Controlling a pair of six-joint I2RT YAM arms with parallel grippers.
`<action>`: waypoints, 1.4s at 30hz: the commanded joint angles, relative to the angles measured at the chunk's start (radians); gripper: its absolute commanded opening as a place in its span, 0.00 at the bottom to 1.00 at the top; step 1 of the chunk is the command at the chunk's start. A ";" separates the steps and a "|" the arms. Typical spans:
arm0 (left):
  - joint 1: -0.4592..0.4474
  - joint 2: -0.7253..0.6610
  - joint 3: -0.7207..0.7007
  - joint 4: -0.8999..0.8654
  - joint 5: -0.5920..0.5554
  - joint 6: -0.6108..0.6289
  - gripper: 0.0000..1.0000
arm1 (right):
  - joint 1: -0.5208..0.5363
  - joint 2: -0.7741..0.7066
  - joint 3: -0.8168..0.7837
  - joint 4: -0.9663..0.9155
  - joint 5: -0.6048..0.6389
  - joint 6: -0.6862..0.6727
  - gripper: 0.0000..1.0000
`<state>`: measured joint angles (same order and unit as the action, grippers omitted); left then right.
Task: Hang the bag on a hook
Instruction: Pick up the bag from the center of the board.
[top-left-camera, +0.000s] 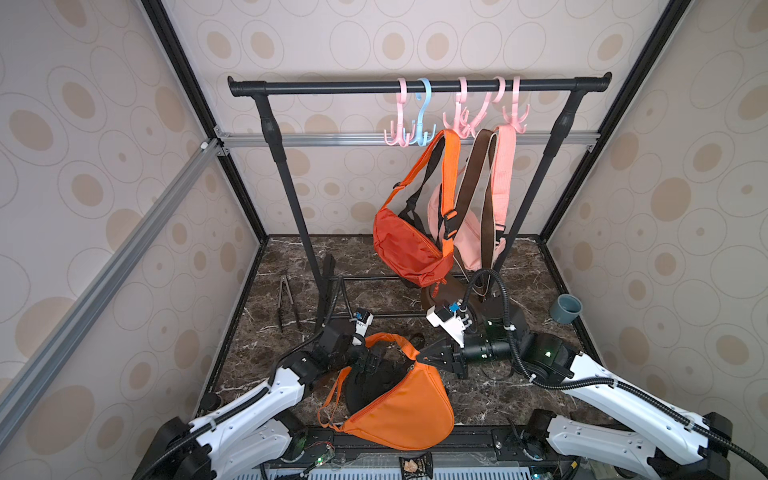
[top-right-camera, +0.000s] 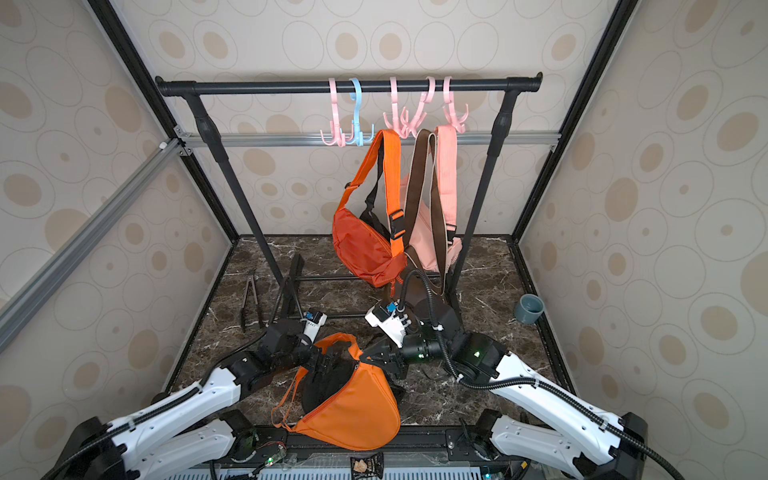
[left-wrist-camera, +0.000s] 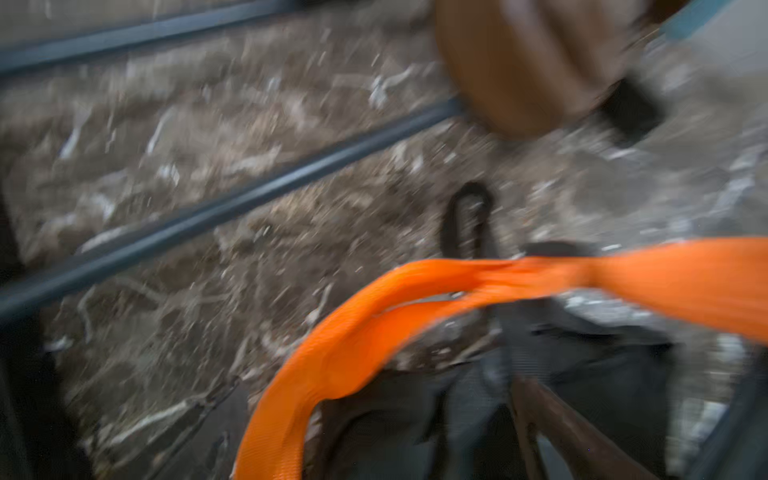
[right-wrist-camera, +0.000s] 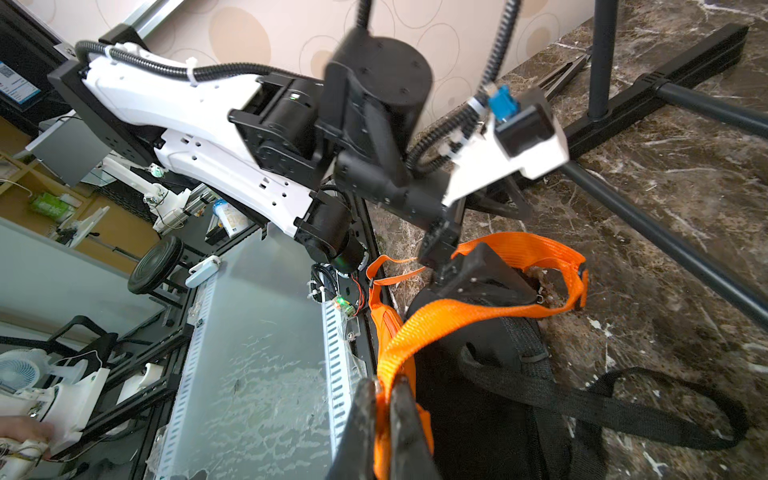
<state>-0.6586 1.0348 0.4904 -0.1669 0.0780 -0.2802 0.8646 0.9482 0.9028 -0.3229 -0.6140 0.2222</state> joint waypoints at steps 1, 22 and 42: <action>-0.003 0.038 0.047 -0.051 -0.115 -0.005 1.00 | 0.001 -0.049 0.056 -0.017 -0.032 -0.021 0.00; -0.003 -0.164 0.146 -0.120 -0.313 0.044 0.00 | -0.002 -0.192 0.183 -0.185 0.256 -0.085 0.00; -0.012 0.204 1.220 -0.181 -0.184 0.224 0.00 | -0.036 -0.017 0.551 -0.032 0.670 -0.078 0.58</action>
<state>-0.6621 1.1942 1.5635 -0.3180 -0.1806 -0.0914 0.8326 0.9024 1.3933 -0.4427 0.0425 0.1616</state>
